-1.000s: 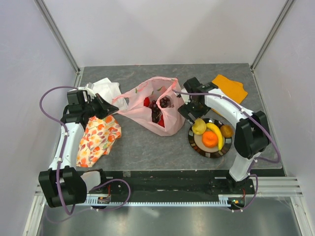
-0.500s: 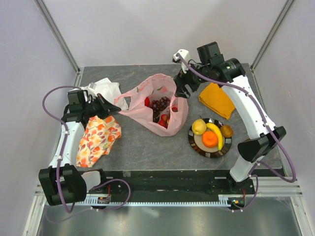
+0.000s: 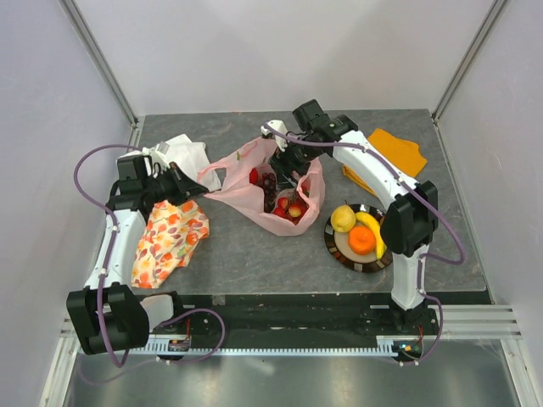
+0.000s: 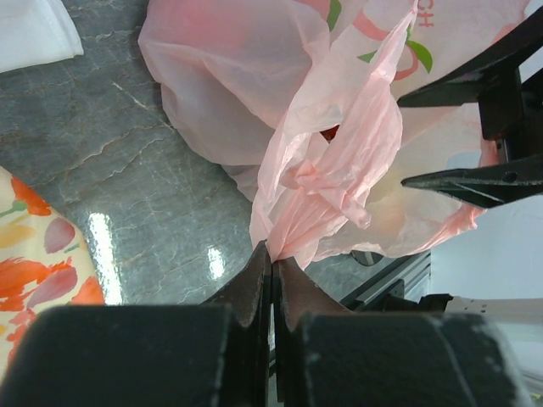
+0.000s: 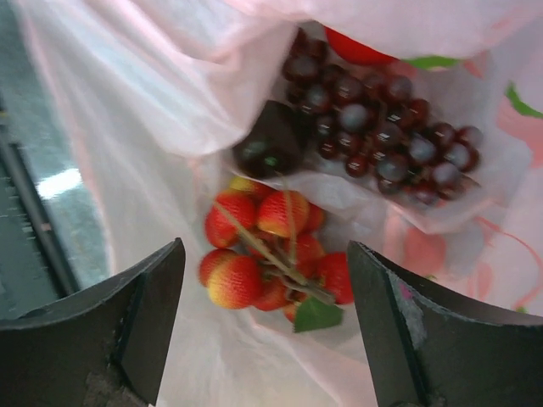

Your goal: Take the fake fruits out of the plastic bag

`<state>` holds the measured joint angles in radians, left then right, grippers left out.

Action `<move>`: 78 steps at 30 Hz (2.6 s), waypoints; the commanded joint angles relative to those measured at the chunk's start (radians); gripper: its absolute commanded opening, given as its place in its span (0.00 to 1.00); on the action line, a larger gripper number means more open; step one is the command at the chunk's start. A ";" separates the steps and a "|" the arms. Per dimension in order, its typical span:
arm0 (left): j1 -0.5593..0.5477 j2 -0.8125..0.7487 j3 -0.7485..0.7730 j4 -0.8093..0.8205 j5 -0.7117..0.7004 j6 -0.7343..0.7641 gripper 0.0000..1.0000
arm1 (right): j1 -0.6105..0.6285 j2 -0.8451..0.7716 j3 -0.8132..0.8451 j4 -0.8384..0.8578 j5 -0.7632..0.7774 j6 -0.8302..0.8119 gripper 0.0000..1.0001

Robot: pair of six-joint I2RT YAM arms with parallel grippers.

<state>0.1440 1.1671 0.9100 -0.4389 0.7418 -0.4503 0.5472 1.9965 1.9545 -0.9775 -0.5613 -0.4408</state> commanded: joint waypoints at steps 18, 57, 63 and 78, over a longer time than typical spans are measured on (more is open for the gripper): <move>0.002 -0.001 0.070 0.025 0.010 0.038 0.02 | 0.000 0.107 -0.060 -0.015 0.253 -0.049 0.61; -0.011 0.151 0.245 0.124 0.001 -0.091 0.02 | -0.372 -0.591 -0.064 -0.483 -0.129 -0.191 0.00; -0.012 0.161 0.263 0.118 0.002 -0.082 0.02 | -0.363 -0.640 -0.301 -0.484 -0.106 -0.308 0.00; -0.012 0.126 0.207 0.106 -0.021 -0.050 0.01 | -0.360 -0.605 -0.549 -0.483 -0.113 -0.374 0.00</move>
<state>0.1352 1.3251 1.1236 -0.3492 0.7341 -0.5167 0.1860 1.3815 1.4338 -1.3548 -0.6281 -0.8074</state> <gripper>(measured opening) 0.023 0.052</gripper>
